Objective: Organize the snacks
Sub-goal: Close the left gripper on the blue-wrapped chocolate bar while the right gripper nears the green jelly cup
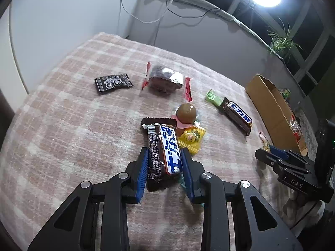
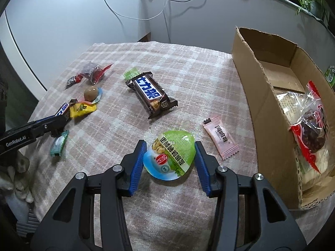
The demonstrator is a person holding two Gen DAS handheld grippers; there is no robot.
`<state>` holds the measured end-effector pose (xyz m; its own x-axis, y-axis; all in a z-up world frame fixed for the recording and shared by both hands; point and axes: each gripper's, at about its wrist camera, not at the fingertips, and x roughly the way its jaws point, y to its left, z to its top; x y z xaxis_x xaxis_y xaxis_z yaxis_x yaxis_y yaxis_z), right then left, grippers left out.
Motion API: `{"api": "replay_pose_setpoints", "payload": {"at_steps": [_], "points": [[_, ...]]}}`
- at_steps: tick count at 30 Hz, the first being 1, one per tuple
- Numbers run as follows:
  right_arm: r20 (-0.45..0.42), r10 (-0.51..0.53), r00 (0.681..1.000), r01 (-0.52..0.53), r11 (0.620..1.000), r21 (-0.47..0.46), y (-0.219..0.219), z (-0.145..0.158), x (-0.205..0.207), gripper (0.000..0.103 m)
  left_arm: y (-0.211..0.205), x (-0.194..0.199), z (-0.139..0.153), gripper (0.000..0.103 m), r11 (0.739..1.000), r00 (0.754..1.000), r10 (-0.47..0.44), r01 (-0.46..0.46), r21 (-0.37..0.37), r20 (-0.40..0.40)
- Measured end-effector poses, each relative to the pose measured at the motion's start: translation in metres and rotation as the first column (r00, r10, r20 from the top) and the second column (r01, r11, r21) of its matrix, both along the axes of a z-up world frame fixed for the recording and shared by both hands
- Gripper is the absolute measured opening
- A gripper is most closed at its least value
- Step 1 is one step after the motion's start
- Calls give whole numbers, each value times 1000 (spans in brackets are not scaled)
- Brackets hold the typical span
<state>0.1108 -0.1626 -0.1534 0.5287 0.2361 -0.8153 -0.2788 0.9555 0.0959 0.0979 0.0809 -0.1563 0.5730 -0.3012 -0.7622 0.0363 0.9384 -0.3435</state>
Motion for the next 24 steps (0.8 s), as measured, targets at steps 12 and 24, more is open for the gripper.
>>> {"api": "replay_pose_setpoints", "payload": {"at_steps": [12, 24], "points": [[37, -3, 999, 1, 999, 48, -8, 21, -12, 48, 9, -13, 21, 29, 999, 998, 31, -30, -21, 62], [56, 4, 998, -8, 998, 64, -10, 31, -20, 48, -2, -1, 7, 28, 997, 1000, -28, 28, 70, 3]]}}
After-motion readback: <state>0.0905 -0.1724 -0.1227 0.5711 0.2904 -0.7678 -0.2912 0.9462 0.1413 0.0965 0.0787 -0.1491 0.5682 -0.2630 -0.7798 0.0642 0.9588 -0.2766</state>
